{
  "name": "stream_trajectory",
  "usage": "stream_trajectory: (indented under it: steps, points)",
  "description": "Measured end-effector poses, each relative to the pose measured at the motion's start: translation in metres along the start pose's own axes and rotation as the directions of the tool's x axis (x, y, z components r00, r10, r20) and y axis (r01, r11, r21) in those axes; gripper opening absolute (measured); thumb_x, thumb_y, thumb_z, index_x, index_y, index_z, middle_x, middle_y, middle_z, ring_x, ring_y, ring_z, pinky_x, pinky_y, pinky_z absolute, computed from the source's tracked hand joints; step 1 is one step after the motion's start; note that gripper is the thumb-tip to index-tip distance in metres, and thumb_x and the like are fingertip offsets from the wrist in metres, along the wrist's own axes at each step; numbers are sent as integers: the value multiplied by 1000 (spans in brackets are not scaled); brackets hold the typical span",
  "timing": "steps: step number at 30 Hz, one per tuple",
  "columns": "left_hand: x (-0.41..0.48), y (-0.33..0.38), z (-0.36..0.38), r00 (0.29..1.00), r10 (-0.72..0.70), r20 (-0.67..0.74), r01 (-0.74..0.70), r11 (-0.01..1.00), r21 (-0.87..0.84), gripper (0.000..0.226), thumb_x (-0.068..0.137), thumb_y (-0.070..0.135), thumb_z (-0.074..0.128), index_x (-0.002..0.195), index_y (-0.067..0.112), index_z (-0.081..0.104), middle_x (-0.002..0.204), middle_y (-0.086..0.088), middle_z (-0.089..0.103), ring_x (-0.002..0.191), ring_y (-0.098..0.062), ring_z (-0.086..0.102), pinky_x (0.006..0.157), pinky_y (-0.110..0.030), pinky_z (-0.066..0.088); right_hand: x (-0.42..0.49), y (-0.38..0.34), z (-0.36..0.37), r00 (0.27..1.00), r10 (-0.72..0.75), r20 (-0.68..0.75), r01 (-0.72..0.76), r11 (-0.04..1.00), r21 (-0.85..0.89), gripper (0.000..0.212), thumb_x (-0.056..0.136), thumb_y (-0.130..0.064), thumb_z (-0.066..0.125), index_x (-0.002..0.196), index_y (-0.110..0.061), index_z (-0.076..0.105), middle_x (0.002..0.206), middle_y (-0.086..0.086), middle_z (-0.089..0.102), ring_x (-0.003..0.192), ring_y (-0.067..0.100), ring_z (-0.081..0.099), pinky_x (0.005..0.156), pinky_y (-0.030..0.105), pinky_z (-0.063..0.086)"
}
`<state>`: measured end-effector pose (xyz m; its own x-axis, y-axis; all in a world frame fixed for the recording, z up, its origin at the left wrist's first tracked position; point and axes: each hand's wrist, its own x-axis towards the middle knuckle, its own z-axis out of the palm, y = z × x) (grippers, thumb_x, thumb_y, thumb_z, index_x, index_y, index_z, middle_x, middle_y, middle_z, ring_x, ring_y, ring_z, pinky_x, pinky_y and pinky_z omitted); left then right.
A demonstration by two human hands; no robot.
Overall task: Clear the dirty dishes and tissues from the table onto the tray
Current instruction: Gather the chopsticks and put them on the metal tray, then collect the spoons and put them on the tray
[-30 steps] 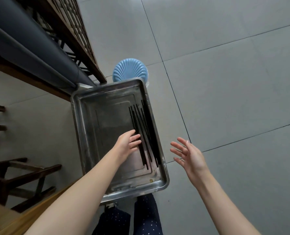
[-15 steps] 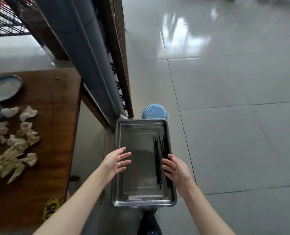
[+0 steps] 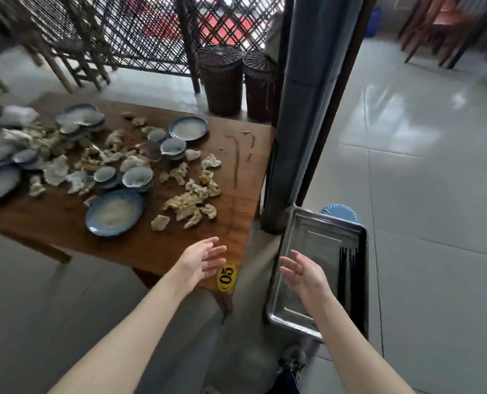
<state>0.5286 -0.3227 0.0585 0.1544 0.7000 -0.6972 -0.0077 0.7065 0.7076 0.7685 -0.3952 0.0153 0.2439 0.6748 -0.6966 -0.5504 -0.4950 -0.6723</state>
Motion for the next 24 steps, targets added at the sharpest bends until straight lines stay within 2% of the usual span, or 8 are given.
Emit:
stream_trajectory:
  steps: [4,7,13,16,19,21,24]
  points:
    - [-28,3,-70,995,9,-96,-16,997,-74,24,102,20,36,116,22,55,102,0,67,86,-20,64,70,-30,41,-15,15,58,999,-13,49,16,997,-71,15,99,-20,44,105,-20,58,88,3,71,67,16,64,62,27,44]
    - [-46,6,-114,988,10,-154,-32,989,-144,24,102,20,36,113,22,56,102,1,67,87,-20,63,72,-31,41,-24,24,101,995,-25,95,39,988,-147,16,99,-20,44,103,-20,59,88,3,72,73,18,65,65,29,44]
    - [-65,7,-192,964,7,-265,-82,958,-274,24,101,19,37,108,22,60,99,0,69,90,-22,63,83,-37,42,-32,33,185,984,15,178,44,945,-325,18,100,-18,45,111,-19,59,100,5,70,92,22,66,87,39,49]
    - [-66,10,-219,951,7,-309,-115,935,-334,22,101,20,38,103,22,60,97,0,70,87,-22,63,79,-37,44,-31,33,220,974,30,225,59,924,-378,16,99,-18,48,108,-19,60,99,4,72,90,22,69,78,35,54]
    - [-55,19,-239,940,-14,-342,-120,922,-369,22,101,20,38,101,21,60,97,-1,69,89,-23,63,87,-40,43,-21,31,251,960,28,277,87,915,-394,14,97,-17,48,103,-22,61,95,2,74,85,19,70,69,31,52]
    - [-44,29,-251,932,-22,-360,-122,920,-372,22,102,21,39,101,21,61,97,-2,69,90,-23,64,91,-41,42,-8,28,272,953,33,300,90,917,-388,14,97,-16,48,101,-23,59,94,2,74,84,19,70,69,32,52]
    - [-22,48,-268,923,-22,-385,-138,913,-383,22,102,20,39,102,19,60,96,-2,69,85,-22,65,84,-39,45,17,26,305,946,79,315,59,912,-406,15,99,-17,44,102,-23,58,95,2,73,88,20,68,74,35,51]
